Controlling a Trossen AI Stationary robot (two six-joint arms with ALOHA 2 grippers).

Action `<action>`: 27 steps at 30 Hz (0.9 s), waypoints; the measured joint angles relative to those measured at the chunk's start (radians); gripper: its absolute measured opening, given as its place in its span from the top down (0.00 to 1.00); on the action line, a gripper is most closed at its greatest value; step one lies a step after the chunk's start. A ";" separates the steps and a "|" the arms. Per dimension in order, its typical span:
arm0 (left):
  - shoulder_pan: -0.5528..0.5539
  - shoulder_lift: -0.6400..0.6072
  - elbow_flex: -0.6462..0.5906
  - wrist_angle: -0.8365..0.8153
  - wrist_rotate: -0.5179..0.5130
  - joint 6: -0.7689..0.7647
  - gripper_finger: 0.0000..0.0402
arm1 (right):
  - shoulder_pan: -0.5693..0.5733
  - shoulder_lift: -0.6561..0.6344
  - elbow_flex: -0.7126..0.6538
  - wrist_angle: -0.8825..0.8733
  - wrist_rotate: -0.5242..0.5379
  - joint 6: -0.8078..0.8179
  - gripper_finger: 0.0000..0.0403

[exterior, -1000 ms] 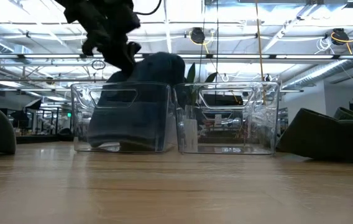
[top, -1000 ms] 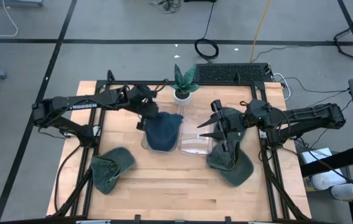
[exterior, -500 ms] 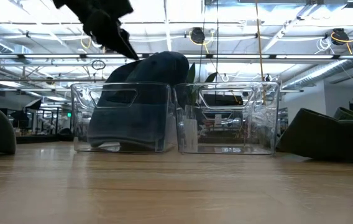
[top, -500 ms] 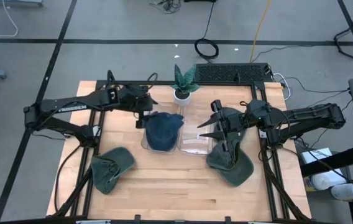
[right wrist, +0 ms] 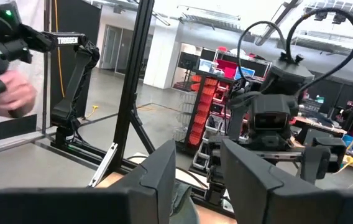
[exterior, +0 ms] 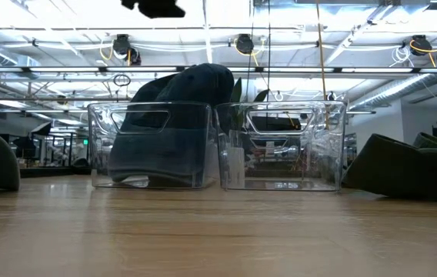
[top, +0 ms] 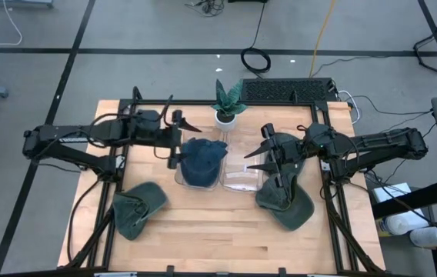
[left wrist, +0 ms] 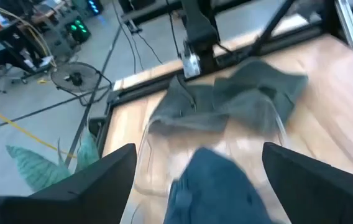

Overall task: Pick & Place hat
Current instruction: Put the blue cap into the left transparent bin

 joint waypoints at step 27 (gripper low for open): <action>-0.091 0.343 0.000 0.266 -0.042 -0.138 0.67 | 0.000 0.000 0.000 0.000 0.002 0.003 0.71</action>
